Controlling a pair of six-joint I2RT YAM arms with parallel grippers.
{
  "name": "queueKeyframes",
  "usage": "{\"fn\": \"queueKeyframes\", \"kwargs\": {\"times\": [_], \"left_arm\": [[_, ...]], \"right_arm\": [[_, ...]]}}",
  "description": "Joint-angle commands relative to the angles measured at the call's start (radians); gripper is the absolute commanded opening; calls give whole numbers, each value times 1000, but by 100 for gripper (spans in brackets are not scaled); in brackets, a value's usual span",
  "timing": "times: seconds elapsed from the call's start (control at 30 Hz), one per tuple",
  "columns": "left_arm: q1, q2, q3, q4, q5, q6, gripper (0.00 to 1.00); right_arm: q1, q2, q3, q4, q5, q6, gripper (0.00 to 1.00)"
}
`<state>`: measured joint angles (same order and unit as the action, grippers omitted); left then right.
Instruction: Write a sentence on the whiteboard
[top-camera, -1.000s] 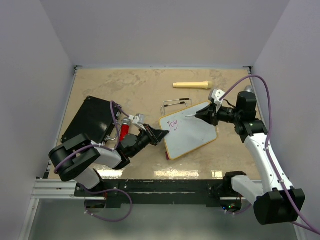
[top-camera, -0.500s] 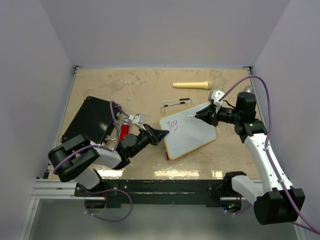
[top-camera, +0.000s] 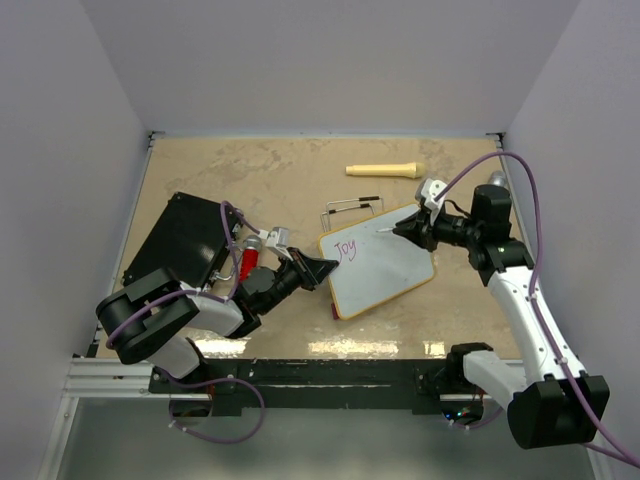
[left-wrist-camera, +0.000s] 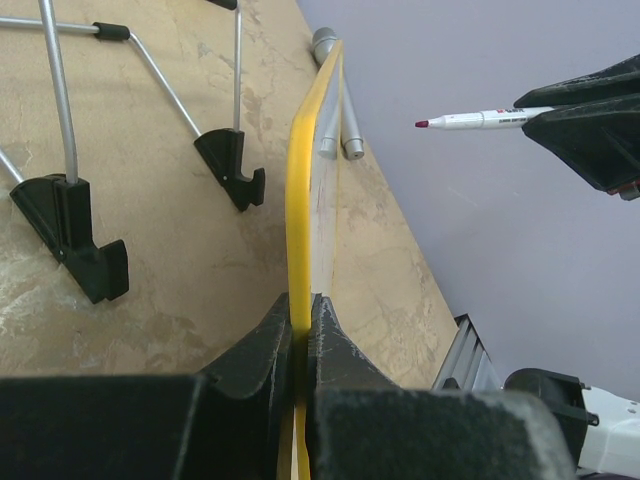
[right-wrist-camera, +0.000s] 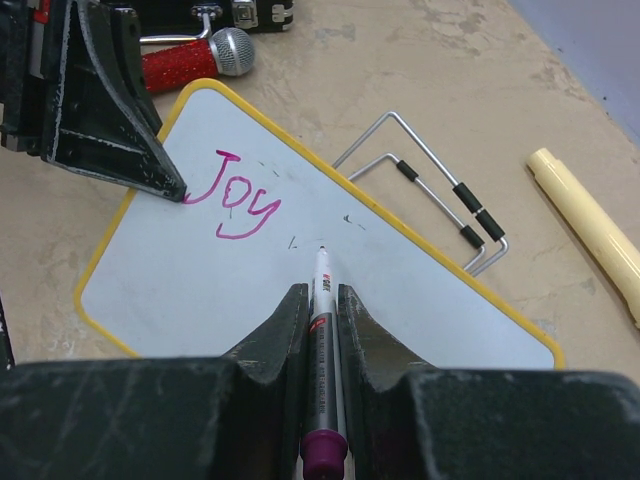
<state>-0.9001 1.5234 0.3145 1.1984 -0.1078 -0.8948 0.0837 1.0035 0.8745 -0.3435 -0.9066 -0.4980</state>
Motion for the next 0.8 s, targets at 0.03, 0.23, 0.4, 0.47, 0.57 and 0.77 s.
{"fn": "queueKeyframes", "kwargs": {"times": [0.03, 0.23, 0.4, 0.47, 0.57, 0.77], "left_arm": [[-11, -11, 20, -33, -1, 73, 0], [-11, -5, 24, -33, 3, 69, 0], [-11, -8, 24, -39, 3, 73, 0], [-11, -8, 26, -40, 3, 74, 0], [-11, -8, 29, -42, 2, 77, 0], [-13, 0, 34, -40, 10, 76, 0]], "right_arm": [[-2, 9, 15, 38, 31, 13, 0], [10, 23, 6, 78, 70, 45, 0], [60, 55, 6, 109, 95, 62, 0], [74, 69, 6, 118, 107, 65, 0], [88, 76, 4, 130, 120, 73, 0], [113, 93, -3, 156, 155, 85, 0]]}}
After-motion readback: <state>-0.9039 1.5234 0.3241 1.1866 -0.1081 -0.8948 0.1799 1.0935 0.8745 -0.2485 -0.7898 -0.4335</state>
